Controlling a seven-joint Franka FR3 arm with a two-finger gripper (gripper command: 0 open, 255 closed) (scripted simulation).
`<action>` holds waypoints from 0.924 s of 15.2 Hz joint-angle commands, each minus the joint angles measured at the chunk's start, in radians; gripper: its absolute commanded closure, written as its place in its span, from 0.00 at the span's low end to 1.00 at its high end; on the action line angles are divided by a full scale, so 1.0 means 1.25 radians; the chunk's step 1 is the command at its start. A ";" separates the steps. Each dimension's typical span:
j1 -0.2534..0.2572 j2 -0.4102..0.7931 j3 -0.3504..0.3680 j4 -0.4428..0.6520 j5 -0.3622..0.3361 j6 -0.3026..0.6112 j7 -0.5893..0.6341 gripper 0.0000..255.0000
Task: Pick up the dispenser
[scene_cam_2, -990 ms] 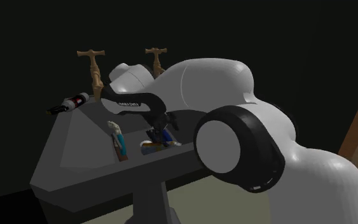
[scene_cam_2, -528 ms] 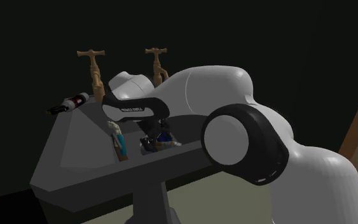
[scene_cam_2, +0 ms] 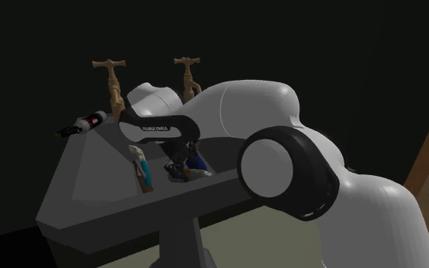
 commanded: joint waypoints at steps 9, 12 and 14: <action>-0.012 -0.018 0.010 0.005 0.014 0.024 -0.014 1.00; -0.003 -0.019 0.010 0.037 0.014 -0.004 -0.026 1.00; 0.004 -0.018 0.010 0.061 0.013 -0.024 -0.034 1.00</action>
